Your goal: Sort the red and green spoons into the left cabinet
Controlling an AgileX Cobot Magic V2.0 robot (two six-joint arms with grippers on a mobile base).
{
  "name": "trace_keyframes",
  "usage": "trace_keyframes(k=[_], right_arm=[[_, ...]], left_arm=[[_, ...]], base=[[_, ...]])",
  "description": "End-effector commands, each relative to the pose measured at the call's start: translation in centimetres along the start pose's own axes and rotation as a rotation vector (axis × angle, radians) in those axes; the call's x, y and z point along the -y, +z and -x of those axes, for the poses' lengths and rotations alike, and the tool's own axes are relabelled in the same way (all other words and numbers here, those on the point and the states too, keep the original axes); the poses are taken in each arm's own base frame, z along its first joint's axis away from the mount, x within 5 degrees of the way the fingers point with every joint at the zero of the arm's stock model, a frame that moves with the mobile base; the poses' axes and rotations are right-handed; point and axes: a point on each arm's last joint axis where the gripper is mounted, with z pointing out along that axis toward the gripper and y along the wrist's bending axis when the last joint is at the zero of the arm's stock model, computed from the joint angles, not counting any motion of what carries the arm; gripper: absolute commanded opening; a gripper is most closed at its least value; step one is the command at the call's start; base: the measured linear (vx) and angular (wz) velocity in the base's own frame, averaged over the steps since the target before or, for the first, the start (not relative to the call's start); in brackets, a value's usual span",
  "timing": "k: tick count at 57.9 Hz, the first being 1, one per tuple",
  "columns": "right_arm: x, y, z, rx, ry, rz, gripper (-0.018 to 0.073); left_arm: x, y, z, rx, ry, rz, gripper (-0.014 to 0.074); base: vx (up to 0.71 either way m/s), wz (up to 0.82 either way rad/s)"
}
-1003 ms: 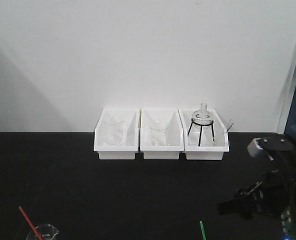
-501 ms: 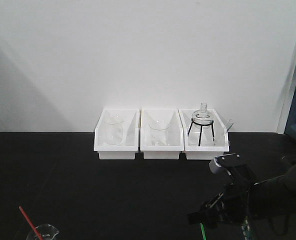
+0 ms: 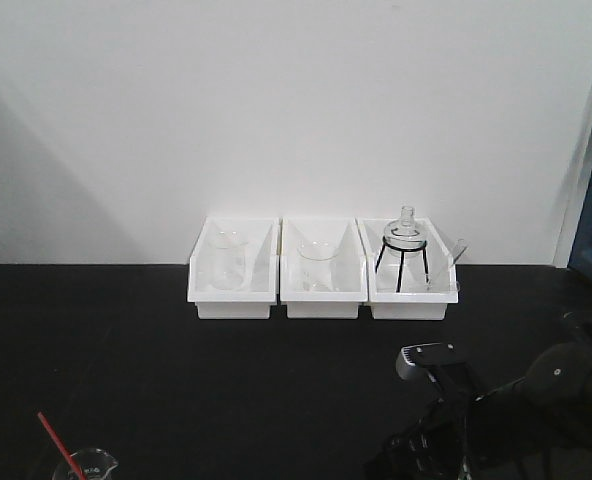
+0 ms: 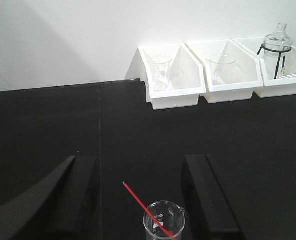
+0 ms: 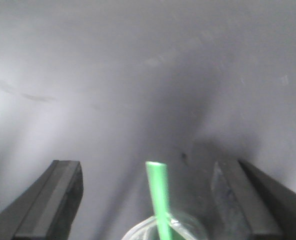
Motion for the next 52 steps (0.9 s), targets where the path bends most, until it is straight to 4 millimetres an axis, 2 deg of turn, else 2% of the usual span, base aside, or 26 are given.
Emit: trace_keyframes(k=[1,15,33,43,52], right_arm=[[-0.3,-1.6,1.6,0.086,-0.001,-0.018,0.0529],[-0.3,-1.5,1.5,0.082,0.009,-0.015,0.0378],[-0.3,-1.5,1.5,0.08,0.004,-0.014,-0.0013],[-0.3,-1.6,1.6,0.084,0.003,-0.016,-0.0007],[-0.6,-2.7,2.0,0.123,-0.009,-0.026,-0.0004]], left_arm=[[0.1,-0.4,1.9,0.114,-0.01,-0.006,0.0506],[0.1,-0.4,1.9,0.113,-0.01,-0.006,0.0506],[0.1,-0.4,1.9,0.113,-0.01,-0.006,0.0506],[0.1,-0.4,1.9,0.114,-0.012,-0.006,0.0506],[0.1,-0.4,1.9,0.114,-0.046,-0.008,0.0506]], base=[[0.0,0.0],[0.0,0.0],[0.0,0.0],[0.0,0.0],[0.0,0.0]])
